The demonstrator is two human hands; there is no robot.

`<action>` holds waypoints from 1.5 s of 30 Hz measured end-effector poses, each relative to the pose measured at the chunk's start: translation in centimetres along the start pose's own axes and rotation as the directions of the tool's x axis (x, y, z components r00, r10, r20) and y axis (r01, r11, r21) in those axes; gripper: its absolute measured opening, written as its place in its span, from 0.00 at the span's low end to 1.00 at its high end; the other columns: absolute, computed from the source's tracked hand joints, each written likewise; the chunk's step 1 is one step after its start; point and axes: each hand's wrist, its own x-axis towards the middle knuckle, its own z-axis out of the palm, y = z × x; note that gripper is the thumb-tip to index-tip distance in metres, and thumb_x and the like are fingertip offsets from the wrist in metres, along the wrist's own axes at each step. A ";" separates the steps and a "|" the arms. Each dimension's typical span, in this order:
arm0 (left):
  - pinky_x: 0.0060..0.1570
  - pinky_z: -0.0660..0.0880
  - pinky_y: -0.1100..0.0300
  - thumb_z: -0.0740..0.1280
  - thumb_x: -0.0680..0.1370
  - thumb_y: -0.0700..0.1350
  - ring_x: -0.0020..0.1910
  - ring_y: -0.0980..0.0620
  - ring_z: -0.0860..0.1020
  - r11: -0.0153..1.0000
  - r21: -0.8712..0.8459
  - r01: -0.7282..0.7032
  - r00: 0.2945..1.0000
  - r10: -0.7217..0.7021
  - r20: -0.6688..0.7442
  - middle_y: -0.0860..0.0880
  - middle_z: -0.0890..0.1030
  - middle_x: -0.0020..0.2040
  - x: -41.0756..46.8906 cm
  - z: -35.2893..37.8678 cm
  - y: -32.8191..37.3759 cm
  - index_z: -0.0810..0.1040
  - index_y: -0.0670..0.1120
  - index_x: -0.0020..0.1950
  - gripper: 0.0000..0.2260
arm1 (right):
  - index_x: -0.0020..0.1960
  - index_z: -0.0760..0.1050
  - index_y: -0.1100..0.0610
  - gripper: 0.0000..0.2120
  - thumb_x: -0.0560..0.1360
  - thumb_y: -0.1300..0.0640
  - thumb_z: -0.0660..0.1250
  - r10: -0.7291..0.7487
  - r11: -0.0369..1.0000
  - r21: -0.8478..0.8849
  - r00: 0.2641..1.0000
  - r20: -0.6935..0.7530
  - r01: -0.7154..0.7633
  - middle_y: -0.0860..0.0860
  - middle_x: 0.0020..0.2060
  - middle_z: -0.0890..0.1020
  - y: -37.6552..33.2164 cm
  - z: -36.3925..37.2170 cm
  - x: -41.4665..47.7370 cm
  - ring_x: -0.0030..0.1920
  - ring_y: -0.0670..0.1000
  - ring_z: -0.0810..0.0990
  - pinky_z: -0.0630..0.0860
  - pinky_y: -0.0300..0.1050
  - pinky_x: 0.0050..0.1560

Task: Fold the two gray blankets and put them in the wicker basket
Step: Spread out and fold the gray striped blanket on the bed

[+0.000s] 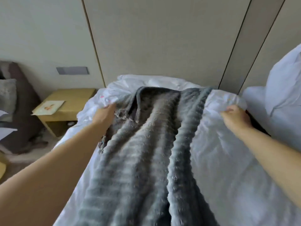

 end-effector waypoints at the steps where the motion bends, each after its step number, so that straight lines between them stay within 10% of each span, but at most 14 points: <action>1: 0.43 0.71 0.54 0.62 0.76 0.57 0.39 0.44 0.76 0.998 -0.032 0.046 0.998 -0.044 0.045 0.44 0.78 0.38 -0.6 0.5 -2.5 0.77 0.45 0.41 0.16 | 0.52 0.78 0.61 0.12 0.76 0.54 0.64 0.038 0.998 -0.049 0.993 0.116 -0.032 0.63 0.51 0.81 2.1 1.4 -1.7 0.53 0.63 0.78 0.69 0.46 0.46; 7: 0.41 0.72 0.61 0.69 0.73 0.53 0.46 0.45 0.79 0.832 0.521 0.193 0.901 -0.360 0.241 0.45 0.79 0.42 -11.2 0.5 -23.1 0.78 0.44 0.51 0.14 | 0.33 0.67 0.56 0.14 0.77 0.58 0.62 0.353 0.936 -0.250 0.692 0.629 -0.250 0.53 0.31 0.72 15.6 9.0 -19.3 0.37 0.53 0.73 0.67 0.43 0.34; 9: 0.52 0.73 0.58 0.73 0.65 0.55 0.56 0.43 0.78 0.820 0.501 0.277 0.865 -0.440 0.242 0.44 0.80 0.48 -16.4 -0.9 -29.7 0.79 0.43 0.51 0.21 | 0.41 0.72 0.52 0.06 0.77 0.54 0.65 0.332 0.943 -0.257 0.643 0.690 -0.212 0.40 0.36 0.68 19.2 10.8 -26.4 0.50 0.52 0.75 0.72 0.44 0.52; 10: 0.60 0.71 0.54 0.74 0.64 0.53 0.61 0.41 0.75 0.832 0.453 0.320 0.864 -0.452 0.220 0.42 0.79 0.57 -18.7 -1.7 -32.3 0.79 0.41 0.57 0.26 | 0.64 0.71 0.53 0.16 0.78 0.50 0.63 0.284 0.955 -0.256 0.716 0.637 -0.152 0.26 0.65 0.52 21.1 11.1 -29.7 0.63 0.51 0.72 0.65 0.39 0.64; 11: 0.66 0.68 0.51 0.76 0.66 0.51 0.65 0.39 0.72 0.823 0.423 0.379 0.858 -0.484 0.174 0.39 0.76 0.64 -20.6 -2.5 -34.6 0.74 0.39 0.65 0.32 | 0.74 0.59 0.56 0.27 0.79 0.46 0.58 0.217 0.972 -0.202 0.798 0.563 -0.121 0.32 0.26 0.42 22.2 10.9 -31.5 0.72 0.47 0.63 0.55 0.31 0.68; 12: 0.68 0.65 0.50 0.76 0.68 0.50 0.67 0.38 0.70 0.793 0.415 0.447 0.838 -0.534 0.117 0.38 0.72 0.68 -22.3 -3.1 -36.3 0.70 0.38 0.70 0.35 | 0.75 0.46 0.58 0.32 0.79 0.43 0.53 0.181 0.982 -0.150 0.804 0.566 -0.115 0.27 0.68 0.32 22.6 10.4 -32.7 0.75 0.45 0.55 0.50 0.27 0.67; 15: 0.66 0.66 0.52 0.73 0.71 0.56 0.66 0.38 0.71 0.673 0.351 0.651 0.714 -0.700 0.017 0.36 0.71 0.69 -25.4 -4.2 -38.2 0.71 0.36 0.68 0.34 | 0.72 0.63 0.59 0.28 0.76 0.49 0.63 0.273 0.923 -0.382 0.775 0.570 -0.044 0.56 0.68 0.73 24.4 10.7 -37.0 0.62 0.51 0.76 0.69 0.39 0.61; 17: 0.59 0.71 0.54 0.72 0.72 0.57 0.59 0.39 0.76 0.661 0.275 0.698 0.667 -0.740 0.087 0.36 0.77 0.62 -26.3 -4.4 -37.8 0.78 0.37 0.59 0.26 | 0.52 0.73 0.55 0.07 0.79 0.52 0.61 0.357 0.841 -0.537 0.673 0.648 0.070 0.54 0.54 0.81 23.5 10.3 -36.5 0.51 0.52 0.79 0.69 0.41 0.46; 19: 0.45 0.77 0.55 0.73 0.70 0.57 0.45 0.41 0.81 0.687 0.214 0.695 0.668 -0.726 0.162 0.38 0.83 0.47 -26.8 -4.5 -36.5 0.81 0.40 0.47 0.21 | 0.34 0.63 0.55 0.16 0.79 0.56 0.60 0.314 0.870 -0.488 0.682 0.661 0.073 0.55 0.37 0.78 23.2 9.3 -35.1 0.43 0.55 0.77 0.64 0.45 0.39; 22: 0.31 0.76 0.58 0.75 0.70 0.53 0.35 0.43 0.81 0.744 0.025 0.668 0.721 -0.655 0.228 0.40 0.82 0.39 -27.2 -4.7 -34.5 0.76 0.43 0.46 0.16 | 0.37 0.74 0.61 0.12 0.79 0.62 0.60 0.307 0.933 -0.262 0.925 0.221 -0.247 0.65 0.42 0.80 23.0 5.5 -32.2 0.46 0.63 0.78 0.69 0.51 0.44; 25: 0.31 0.71 0.58 0.73 0.72 0.52 0.33 0.50 0.75 0.784 -0.111 0.611 0.790 -0.593 0.158 0.47 0.77 0.35 -27.6 -5.6 -33.1 0.71 0.48 0.41 0.12 | 0.52 0.74 0.74 0.16 0.80 0.60 0.57 0.608 0.785 -0.025 0.777 -0.161 -0.619 0.75 0.52 0.76 26.2 1.5 -30.6 0.52 0.73 0.75 0.71 0.62 0.53; 33: 0.32 0.80 0.53 0.77 0.66 0.50 0.37 0.39 0.84 0.604 0.228 0.764 0.447 -0.750 0.487 0.35 0.84 0.43 -31.4 -6.6 -35.2 0.82 0.35 0.51 0.22 | 0.61 0.72 0.61 0.21 0.74 0.50 0.71 0.684 0.630 -0.046 0.526 0.506 -0.775 0.60 0.49 0.80 29.8 3.4 -38.8 0.46 0.61 0.80 0.74 0.48 0.41; 39: 0.44 0.80 0.56 0.71 0.72 0.50 0.44 0.44 0.81 0.768 0.455 0.451 0.669 -0.628 0.398 0.42 0.81 0.46 -28.1 -4.8 -28.6 0.79 0.41 0.50 0.14 | 0.39 0.69 0.62 0.11 0.79 0.59 0.60 0.558 0.801 -0.179 0.606 0.566 -0.571 0.54 0.18 0.69 25.8 2.8 -35.8 0.18 0.50 0.66 0.64 0.38 0.24; 45: 0.40 0.77 0.53 0.69 0.72 0.58 0.36 0.47 0.76 0.832 -0.337 0.441 0.898 -0.410 0.163 0.45 0.76 0.40 -15.8 -1.6 -19.6 0.77 0.43 0.53 0.21 | 0.68 0.66 0.50 0.17 0.79 0.56 0.61 0.276 0.664 0.637 0.920 0.277 -0.391 0.53 0.59 0.73 15.7 -0.4 -20.1 0.55 0.49 0.75 0.69 0.49 0.58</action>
